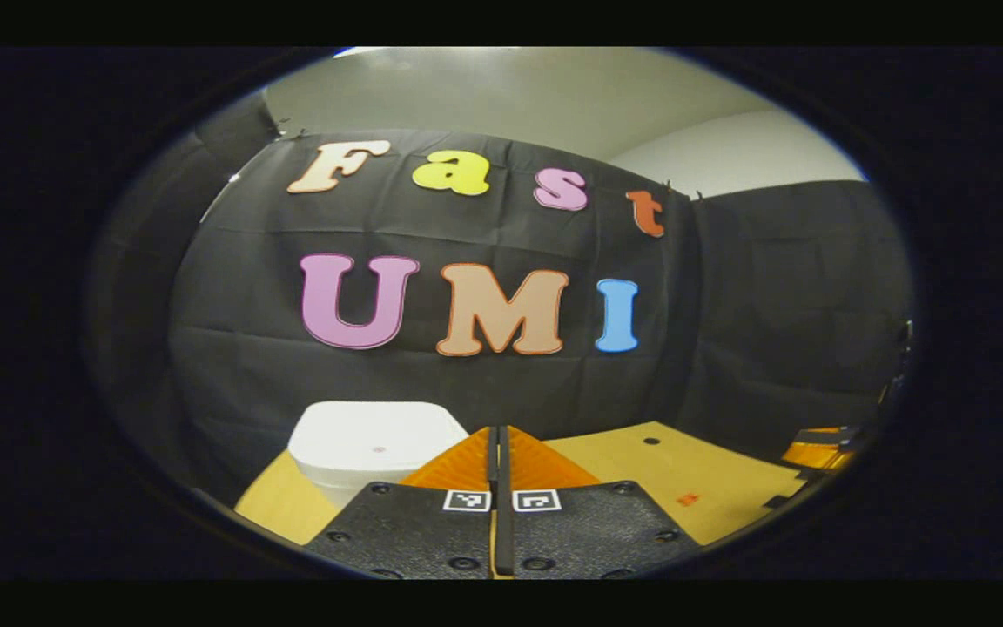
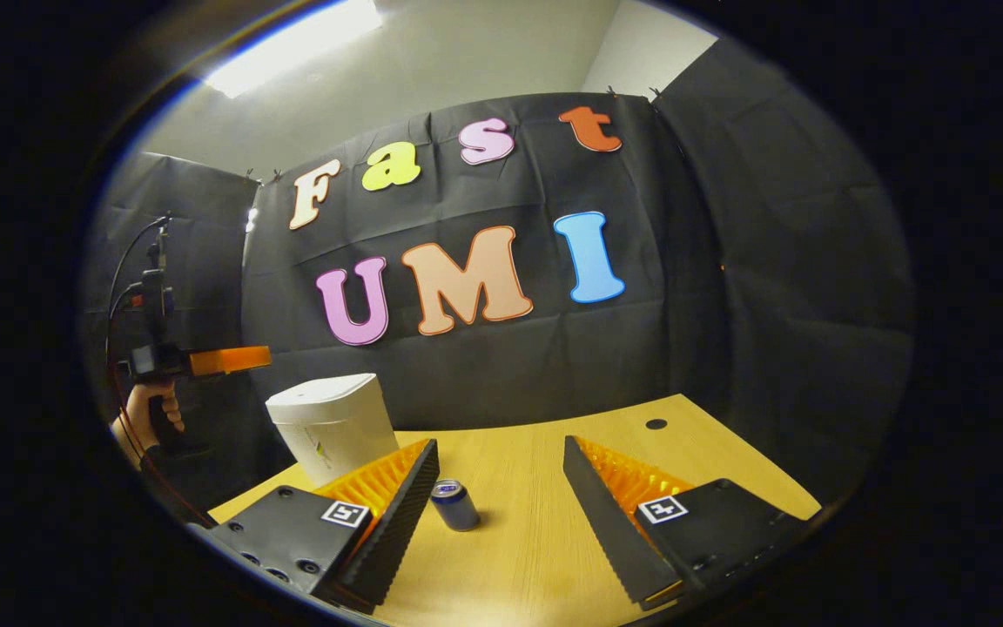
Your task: Press the lid of the desktop garbage bin to open it, pick up the crumpled paper on the desktop and throw it into the bin, then pick up the pop can on the desktop and drop it into the bin, and finally close the garbage bin lid.
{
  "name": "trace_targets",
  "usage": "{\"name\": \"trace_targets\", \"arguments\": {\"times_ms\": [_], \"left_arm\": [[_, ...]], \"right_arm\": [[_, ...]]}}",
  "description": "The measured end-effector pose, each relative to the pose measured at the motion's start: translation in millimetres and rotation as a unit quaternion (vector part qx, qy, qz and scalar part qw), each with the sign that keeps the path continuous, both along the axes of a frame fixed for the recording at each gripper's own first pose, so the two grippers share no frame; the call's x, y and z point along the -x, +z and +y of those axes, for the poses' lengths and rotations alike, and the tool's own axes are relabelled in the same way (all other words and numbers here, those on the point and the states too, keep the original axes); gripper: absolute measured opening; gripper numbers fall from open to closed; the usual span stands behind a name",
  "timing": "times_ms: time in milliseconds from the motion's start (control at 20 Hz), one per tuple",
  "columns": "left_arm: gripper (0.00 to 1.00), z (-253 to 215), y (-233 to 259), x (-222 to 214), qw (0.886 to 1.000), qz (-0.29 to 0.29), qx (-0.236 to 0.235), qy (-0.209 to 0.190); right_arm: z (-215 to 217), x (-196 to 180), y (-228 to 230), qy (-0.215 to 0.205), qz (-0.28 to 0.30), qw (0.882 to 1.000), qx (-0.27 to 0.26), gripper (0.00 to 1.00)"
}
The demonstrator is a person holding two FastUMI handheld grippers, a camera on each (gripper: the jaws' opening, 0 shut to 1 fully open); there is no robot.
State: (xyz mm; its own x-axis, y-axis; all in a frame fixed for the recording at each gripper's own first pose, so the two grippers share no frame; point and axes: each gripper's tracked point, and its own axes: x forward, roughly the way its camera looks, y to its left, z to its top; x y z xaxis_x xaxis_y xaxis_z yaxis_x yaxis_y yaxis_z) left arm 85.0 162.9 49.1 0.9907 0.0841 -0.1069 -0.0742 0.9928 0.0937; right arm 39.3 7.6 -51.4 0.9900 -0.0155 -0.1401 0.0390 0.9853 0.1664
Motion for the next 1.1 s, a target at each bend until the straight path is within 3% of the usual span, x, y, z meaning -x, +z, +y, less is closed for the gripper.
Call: {"name": "trace_targets", "arguments": {"times_ms": [100,250,450,550,650,950,1100], "left_arm": [[0.00,36.7,-10.7,-22.6,0.998,0.055,-0.018,-0.007],[0.00,75.2,-41.8,-44.8,0.991,0.134,0.024,-0.016],[0.00,90.5,-90.7,-42.6,0.965,0.246,0.083,-0.033],[0.00,89.3,-84.2,-55.7,0.969,0.221,0.107,-0.040],[0.00,89.0,-95.3,-42.8,0.960,0.241,0.134,-0.045],[0.00,89.0,-83.8,-41.6,0.966,0.202,0.151,-0.052],[0.00,90.0,-46.8,-45.2,0.985,0.128,0.111,-0.046]], "right_arm": [[14.5,0.3,-6.4,-0.012,0.010,1.000,0.008,0.96],[27.3,1.9,-12.0,-0.035,0.017,0.999,0.018,0.96],[40.2,-0.4,-23.5,-0.052,0.032,0.998,-0.003,0.96],[42.3,-2.1,-25.7,-0.060,0.033,0.998,-0.010,0.96],[46.1,-4.5,-29.4,-0.059,0.034,0.998,-0.017,0.96],[44.9,-9.1,-30.5,-0.057,0.034,0.998,-0.021,0.96],[35.8,-7.7,-30.4,-0.058,0.040,0.997,-0.008,0.96]]}}
